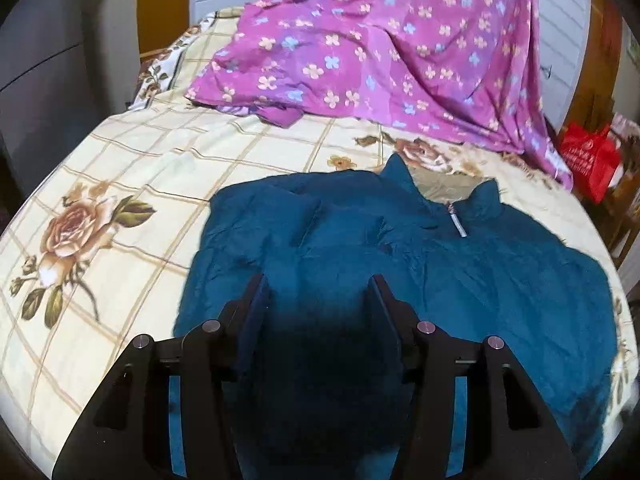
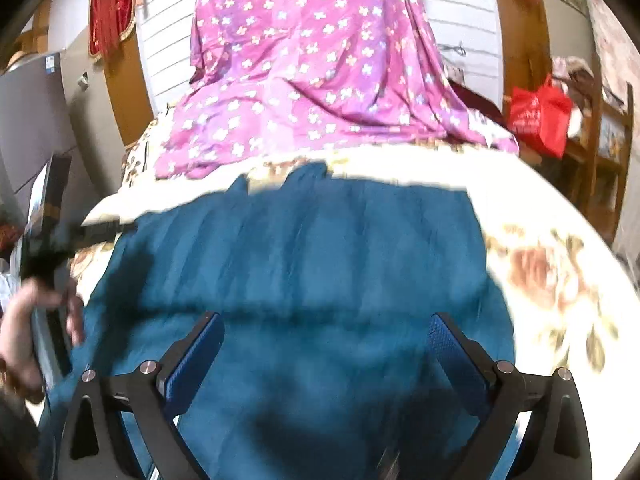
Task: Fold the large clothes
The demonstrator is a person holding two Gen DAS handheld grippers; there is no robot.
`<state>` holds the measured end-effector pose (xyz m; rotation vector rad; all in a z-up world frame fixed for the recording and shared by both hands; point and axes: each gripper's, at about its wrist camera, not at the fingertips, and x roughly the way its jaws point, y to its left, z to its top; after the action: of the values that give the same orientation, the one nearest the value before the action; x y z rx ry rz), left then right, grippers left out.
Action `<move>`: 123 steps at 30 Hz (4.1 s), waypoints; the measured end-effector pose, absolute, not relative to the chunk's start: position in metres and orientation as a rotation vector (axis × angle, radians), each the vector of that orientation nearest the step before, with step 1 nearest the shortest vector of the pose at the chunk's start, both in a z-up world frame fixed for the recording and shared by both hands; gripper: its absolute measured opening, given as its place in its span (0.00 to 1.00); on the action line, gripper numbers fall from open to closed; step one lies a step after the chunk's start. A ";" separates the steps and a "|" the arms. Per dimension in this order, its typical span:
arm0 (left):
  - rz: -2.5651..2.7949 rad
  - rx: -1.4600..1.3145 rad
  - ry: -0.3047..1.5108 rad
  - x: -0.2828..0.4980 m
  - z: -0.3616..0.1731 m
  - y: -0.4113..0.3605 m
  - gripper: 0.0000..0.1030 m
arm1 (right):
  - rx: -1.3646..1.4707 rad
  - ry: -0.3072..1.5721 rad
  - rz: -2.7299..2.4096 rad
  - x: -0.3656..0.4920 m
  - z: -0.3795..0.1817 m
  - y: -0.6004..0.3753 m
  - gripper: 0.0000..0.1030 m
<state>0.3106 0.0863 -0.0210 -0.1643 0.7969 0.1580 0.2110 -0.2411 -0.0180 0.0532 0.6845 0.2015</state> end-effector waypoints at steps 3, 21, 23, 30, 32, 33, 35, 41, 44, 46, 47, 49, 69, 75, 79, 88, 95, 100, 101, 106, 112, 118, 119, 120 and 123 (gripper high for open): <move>0.155 -0.177 0.872 0.329 -0.048 0.093 0.50 | 0.068 0.686 0.232 0.258 -0.013 -0.255 0.98; 0.100 -0.090 0.814 0.326 -0.084 0.101 0.70 | -0.074 0.744 0.333 0.345 -0.008 -0.244 0.95; 0.104 -0.095 0.815 0.326 -0.084 0.102 0.70 | -0.006 0.818 0.265 0.372 -0.029 -0.242 0.99; 0.119 -0.089 0.819 0.327 -0.085 0.101 0.70 | 0.099 0.997 0.226 0.397 -0.093 -0.251 1.00; 0.127 -0.088 0.821 0.327 -0.085 0.102 0.70 | 0.089 1.019 0.188 0.395 -0.080 -0.247 0.98; 0.131 -0.085 0.822 0.327 -0.085 0.101 0.70 | 0.088 0.990 0.166 0.387 -0.069 -0.249 0.98; 0.134 -0.081 0.824 0.328 -0.086 0.101 0.70 | 0.112 0.896 0.202 0.375 -0.043 -0.241 0.98; 0.134 -0.084 0.827 0.328 -0.086 0.101 0.70 | 0.086 0.874 0.355 0.348 -0.053 -0.162 1.00; 0.142 -0.084 0.832 0.329 -0.087 0.101 0.70 | -0.081 0.871 0.298 0.337 -0.089 -0.139 1.00; 0.145 -0.080 0.835 0.330 -0.088 0.100 0.70 | -0.062 0.898 0.299 0.335 -0.086 -0.141 1.00; 0.144 -0.084 0.835 0.330 -0.088 0.100 0.70 | -0.055 0.922 0.305 0.332 -0.078 -0.144 1.00; 0.144 -0.081 0.834 0.330 -0.088 0.100 0.70 | -0.072 0.885 0.298 0.316 -0.061 -0.149 1.00; 0.159 0.071 0.885 0.326 -0.076 0.091 0.70 | -0.060 0.888 0.283 0.279 -0.098 -0.203 1.00; 0.077 0.092 0.843 0.242 -0.037 0.101 0.70 | -0.030 0.871 0.282 0.231 -0.062 -0.222 1.00; 0.026 0.048 0.962 0.184 -0.063 0.112 0.70 | 0.000 0.966 0.273 0.183 -0.059 -0.251 1.00; 0.040 0.052 1.007 0.111 -0.068 0.133 0.70 | -0.026 1.131 0.315 0.087 -0.076 -0.293 1.00; 0.086 0.010 0.965 0.044 -0.059 0.191 0.70 | 0.049 0.969 0.252 0.004 -0.050 -0.342 1.00; 0.141 -0.026 1.019 0.015 -0.082 0.230 0.70 | 0.248 1.036 0.203 -0.010 -0.096 -0.388 0.99; 0.141 -0.039 1.028 0.011 -0.085 0.234 0.70 | 0.265 0.969 0.228 -0.019 -0.095 -0.392 1.00; 0.159 -0.094 1.046 -0.001 -0.101 0.252 0.93 | 0.238 0.926 0.286 -0.035 -0.099 -0.390 1.00; 0.188 -0.115 1.030 -0.006 -0.104 0.256 1.00 | 0.404 0.904 0.439 -0.046 -0.102 -0.398 1.00; 0.126 -0.198 1.007 -0.007 -0.098 0.264 1.00 | 0.450 0.895 0.503 -0.035 -0.103 -0.396 1.00; 0.100 -0.230 0.999 -0.011 -0.097 0.267 1.00 | 0.456 0.895 0.512 -0.033 -0.103 -0.396 1.00; 0.071 -0.262 0.994 -0.016 -0.095 0.268 1.00 | 0.464 0.896 0.524 -0.033 -0.104 -0.396 1.00; -0.053 -0.325 1.000 -0.033 -0.090 0.264 0.99 | 0.472 0.895 0.561 -0.033 -0.104 -0.396 1.00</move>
<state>-0.0332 0.2638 -0.0905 -0.3250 0.9999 -0.0534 -0.0332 -0.3962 -0.1039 0.4720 0.8955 0.5611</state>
